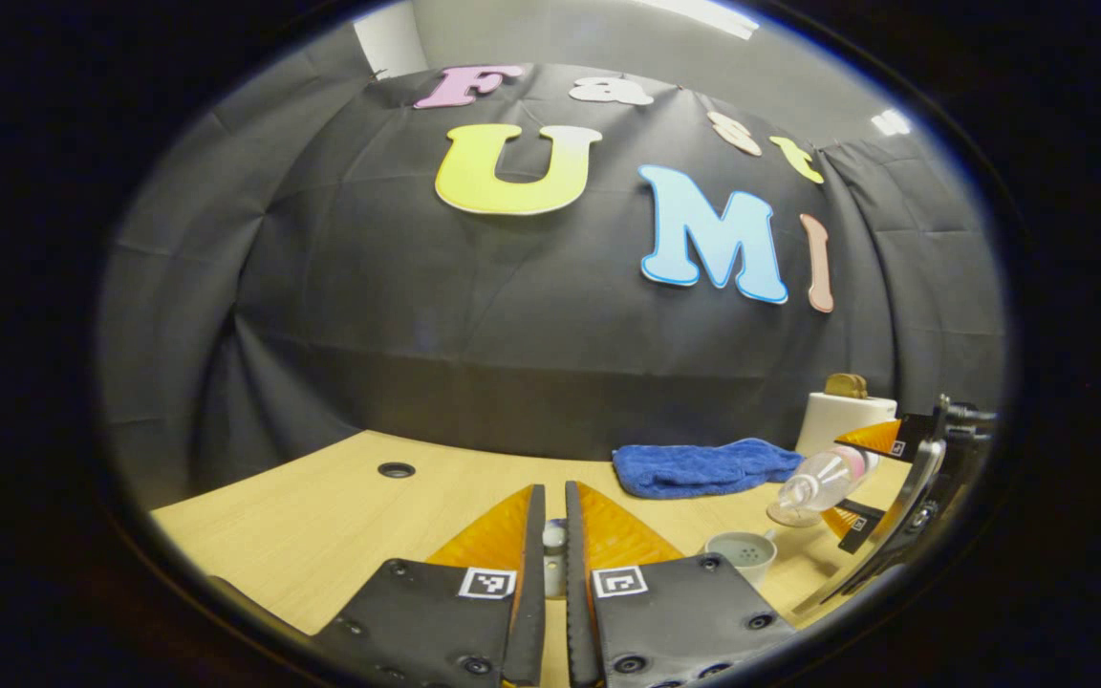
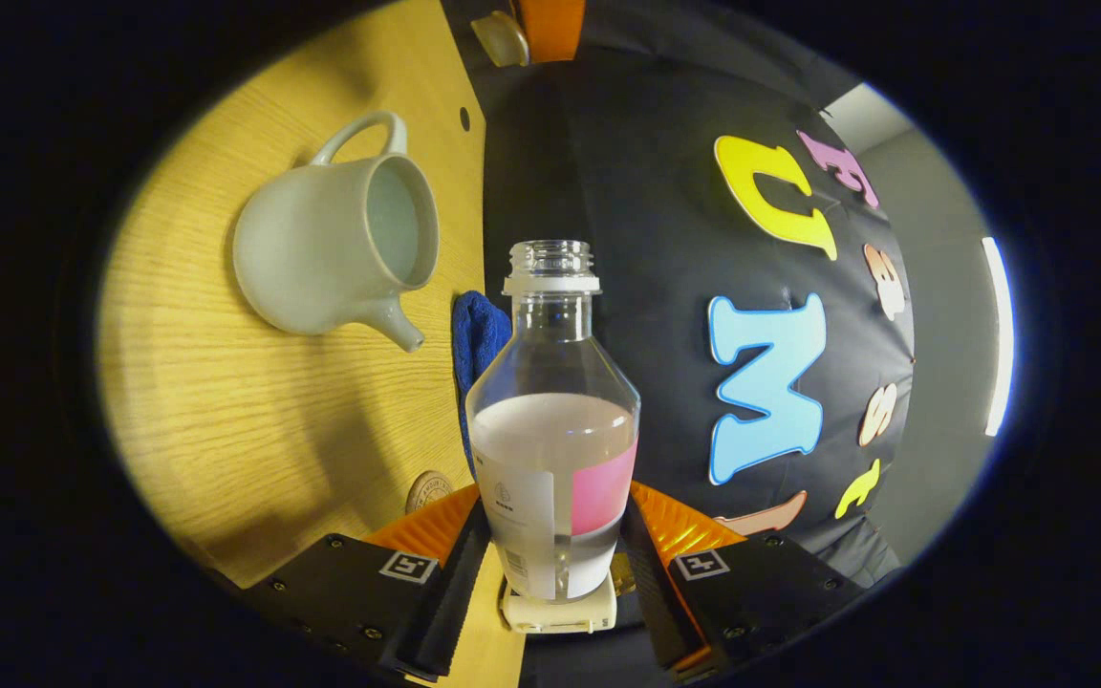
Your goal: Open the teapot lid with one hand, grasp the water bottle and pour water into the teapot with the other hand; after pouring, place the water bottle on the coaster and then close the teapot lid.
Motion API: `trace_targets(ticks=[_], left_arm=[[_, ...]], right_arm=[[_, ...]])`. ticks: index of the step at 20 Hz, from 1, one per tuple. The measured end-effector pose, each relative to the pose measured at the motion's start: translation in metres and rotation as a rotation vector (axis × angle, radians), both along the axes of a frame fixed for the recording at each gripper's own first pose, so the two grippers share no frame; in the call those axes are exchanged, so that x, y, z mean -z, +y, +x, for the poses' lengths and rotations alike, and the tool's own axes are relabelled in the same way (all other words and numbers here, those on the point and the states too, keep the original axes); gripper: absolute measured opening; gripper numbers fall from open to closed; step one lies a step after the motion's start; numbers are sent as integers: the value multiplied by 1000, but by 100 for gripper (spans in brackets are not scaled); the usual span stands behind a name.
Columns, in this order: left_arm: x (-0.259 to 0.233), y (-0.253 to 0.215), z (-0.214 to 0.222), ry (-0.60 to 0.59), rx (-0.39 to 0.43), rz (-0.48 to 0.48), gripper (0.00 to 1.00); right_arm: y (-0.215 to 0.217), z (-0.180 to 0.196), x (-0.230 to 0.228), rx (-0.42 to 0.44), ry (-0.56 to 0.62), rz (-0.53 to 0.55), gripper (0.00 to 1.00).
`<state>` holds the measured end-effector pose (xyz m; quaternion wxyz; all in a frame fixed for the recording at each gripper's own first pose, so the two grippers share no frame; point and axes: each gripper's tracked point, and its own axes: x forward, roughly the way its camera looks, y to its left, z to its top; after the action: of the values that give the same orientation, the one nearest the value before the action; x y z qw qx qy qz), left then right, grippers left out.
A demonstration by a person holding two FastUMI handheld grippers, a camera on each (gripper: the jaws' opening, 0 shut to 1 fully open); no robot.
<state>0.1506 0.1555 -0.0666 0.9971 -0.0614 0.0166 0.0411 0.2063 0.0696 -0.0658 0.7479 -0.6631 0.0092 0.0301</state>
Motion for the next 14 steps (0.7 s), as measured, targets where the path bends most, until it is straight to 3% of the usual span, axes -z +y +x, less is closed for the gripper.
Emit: trace_targets(ticks=[4,8,14], left_arm=[[2,2,1,4,-4,-18,12],[1,7,1,2,-13,-17,17],[5,3,3,14,-6,-18,15]], right_arm=[[5,1,-3,-44,-13,-109,75],[9,2,-6,-72,-29,-216,75],[16,1,-18,-122,-67,-348,75]])
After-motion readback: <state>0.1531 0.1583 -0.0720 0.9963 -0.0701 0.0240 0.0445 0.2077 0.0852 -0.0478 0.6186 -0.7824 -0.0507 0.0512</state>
